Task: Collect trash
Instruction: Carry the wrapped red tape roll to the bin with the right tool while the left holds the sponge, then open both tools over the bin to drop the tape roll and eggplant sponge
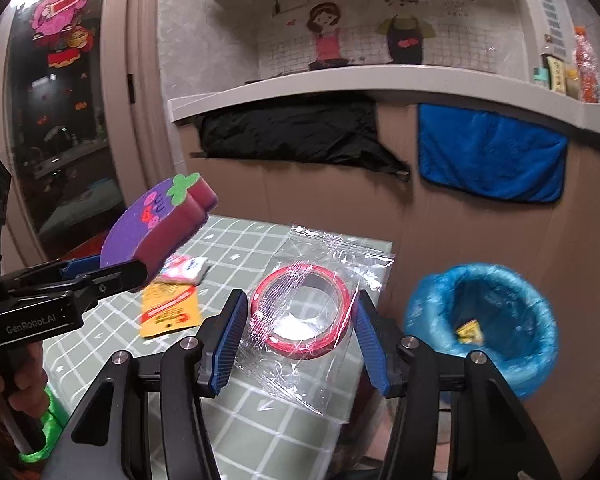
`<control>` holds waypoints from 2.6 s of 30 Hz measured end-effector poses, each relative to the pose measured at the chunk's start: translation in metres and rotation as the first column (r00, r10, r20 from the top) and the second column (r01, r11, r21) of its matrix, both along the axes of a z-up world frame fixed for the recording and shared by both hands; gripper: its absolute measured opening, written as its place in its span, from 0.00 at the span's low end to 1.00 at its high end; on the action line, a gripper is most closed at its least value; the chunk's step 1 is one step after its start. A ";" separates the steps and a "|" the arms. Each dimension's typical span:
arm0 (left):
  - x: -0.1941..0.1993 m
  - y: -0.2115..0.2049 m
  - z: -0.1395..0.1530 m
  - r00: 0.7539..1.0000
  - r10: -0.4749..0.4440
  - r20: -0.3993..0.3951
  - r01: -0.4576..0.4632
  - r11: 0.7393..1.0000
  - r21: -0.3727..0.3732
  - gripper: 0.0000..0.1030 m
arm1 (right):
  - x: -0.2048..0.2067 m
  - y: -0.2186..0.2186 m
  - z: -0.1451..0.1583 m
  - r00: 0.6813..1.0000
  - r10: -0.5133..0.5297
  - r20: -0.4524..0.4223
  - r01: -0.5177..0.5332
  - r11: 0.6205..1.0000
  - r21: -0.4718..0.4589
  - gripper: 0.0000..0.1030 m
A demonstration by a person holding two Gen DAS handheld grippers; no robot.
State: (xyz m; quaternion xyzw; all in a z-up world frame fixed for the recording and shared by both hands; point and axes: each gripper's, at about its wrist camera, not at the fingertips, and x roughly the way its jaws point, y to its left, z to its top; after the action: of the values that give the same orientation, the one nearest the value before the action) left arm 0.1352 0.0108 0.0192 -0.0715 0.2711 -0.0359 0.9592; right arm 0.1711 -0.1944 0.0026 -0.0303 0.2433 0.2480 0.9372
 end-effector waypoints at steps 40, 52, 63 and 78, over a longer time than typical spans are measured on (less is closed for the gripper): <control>0.229 -0.233 -0.072 0.939 -0.300 -0.166 0.308 0.951 0.022 0.53 | 0.153 -0.231 -0.055 0.901 -0.412 -0.135 0.427 0.897 0.116 0.49; 0.248 -0.233 -0.093 0.936 -0.282 -0.208 0.294 0.955 0.026 0.54 | 0.175 -0.227 -0.079 0.897 -0.403 -0.185 0.422 0.903 0.078 0.49; 0.259 -0.232 -0.104 0.931 -0.273 -0.242 0.286 0.958 0.017 0.54 | 0.193 -0.220 -0.092 0.893 -0.391 -0.224 0.406 0.913 0.025 0.49; 0.242 -0.187 -0.066 0.953 -0.247 -0.172 0.227 0.965 -0.130 0.57 | 0.173 -0.217 -0.078 0.891 -0.407 -0.203 0.425 0.904 0.053 0.62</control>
State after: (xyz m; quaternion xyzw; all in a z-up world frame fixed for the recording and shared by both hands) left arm 0.3775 -0.1765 -0.0464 -0.0937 0.3643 -0.1588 0.9128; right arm 0.3443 -0.4113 -0.0759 0.0908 0.3190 0.0547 0.9418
